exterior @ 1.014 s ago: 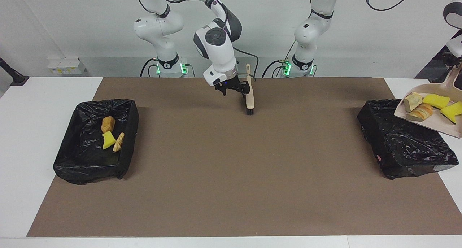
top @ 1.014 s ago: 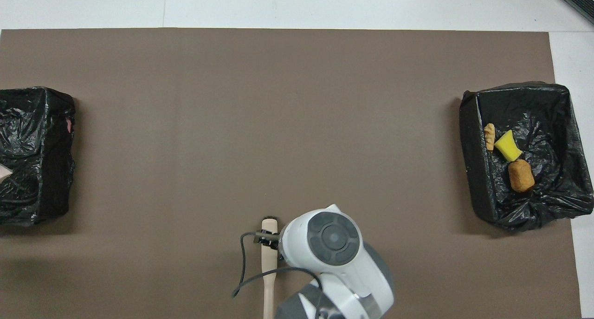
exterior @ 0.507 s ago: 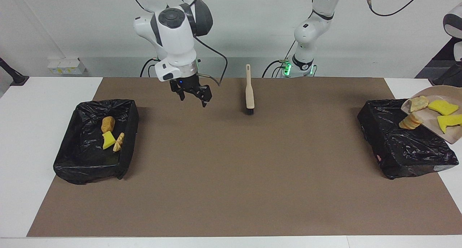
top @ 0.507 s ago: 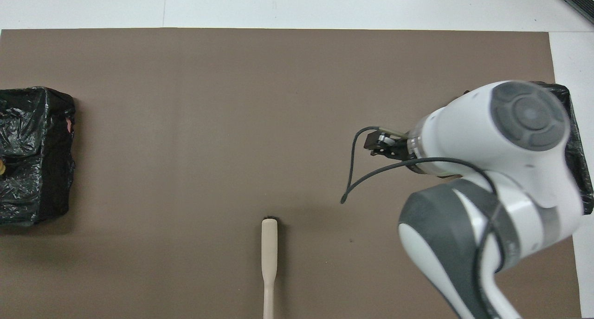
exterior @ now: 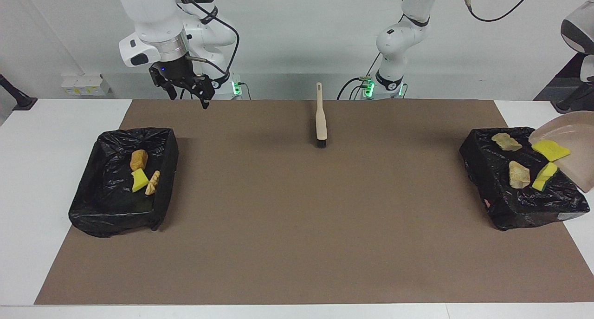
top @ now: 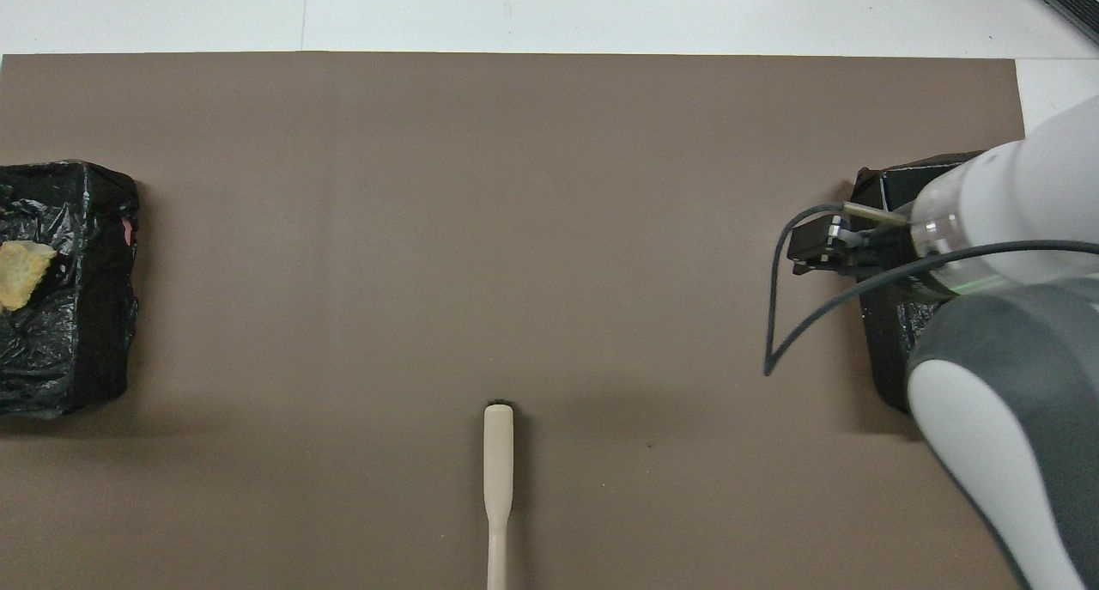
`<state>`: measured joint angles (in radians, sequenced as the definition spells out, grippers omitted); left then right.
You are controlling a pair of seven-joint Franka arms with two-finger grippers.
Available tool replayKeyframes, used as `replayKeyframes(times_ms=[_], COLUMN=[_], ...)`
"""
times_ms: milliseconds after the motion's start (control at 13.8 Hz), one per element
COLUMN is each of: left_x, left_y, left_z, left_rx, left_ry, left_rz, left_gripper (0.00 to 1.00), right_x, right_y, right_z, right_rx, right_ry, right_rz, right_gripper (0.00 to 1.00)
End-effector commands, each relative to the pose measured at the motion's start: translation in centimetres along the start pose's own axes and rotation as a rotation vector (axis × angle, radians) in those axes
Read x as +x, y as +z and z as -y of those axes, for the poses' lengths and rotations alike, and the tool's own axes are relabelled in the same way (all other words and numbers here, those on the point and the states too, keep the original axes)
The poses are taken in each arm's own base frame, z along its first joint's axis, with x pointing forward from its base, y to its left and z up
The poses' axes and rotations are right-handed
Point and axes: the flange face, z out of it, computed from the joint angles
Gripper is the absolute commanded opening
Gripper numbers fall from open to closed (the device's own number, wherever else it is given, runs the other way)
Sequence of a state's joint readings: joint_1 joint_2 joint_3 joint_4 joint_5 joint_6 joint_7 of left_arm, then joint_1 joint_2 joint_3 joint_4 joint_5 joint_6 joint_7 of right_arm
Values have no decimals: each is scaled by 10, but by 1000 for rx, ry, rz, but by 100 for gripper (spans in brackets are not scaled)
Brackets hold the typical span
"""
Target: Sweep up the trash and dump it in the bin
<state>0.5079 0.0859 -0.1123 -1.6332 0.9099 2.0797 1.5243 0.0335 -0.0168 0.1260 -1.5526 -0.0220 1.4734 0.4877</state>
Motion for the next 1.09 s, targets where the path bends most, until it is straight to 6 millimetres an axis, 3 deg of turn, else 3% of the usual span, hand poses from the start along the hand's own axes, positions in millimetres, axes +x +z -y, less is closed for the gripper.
replayKeyframes(times_ms=[0,145,507,652,797,1014], left_x=[-12,-21,-4,2,25,85], left_y=[-16,-39,-76,-95,-96,-139], left_z=[8,15,23,14,-3,-10], left_rx=[18,50,43,-6,-176,-311], left_ry=[-19,-37,-48,-191,-447,-548], left_rz=[40,46,-2,-177,-366,-451], left_gripper=[0,0,0,0,0,0], right_x=[2,11,14,15,16,17], right_y=[-3,-3,-2,-2,-2,-3], right_z=[-17,-33,-37,-38,-40,-42], right_rx=[-11,-10,-17,-30,-30,-21], right_ry=[-20,-74,-82,-139,-177,-177], right_rz=[8,5,2,-1,-1,-3], right_gripper=[100,100,100,100,100,100])
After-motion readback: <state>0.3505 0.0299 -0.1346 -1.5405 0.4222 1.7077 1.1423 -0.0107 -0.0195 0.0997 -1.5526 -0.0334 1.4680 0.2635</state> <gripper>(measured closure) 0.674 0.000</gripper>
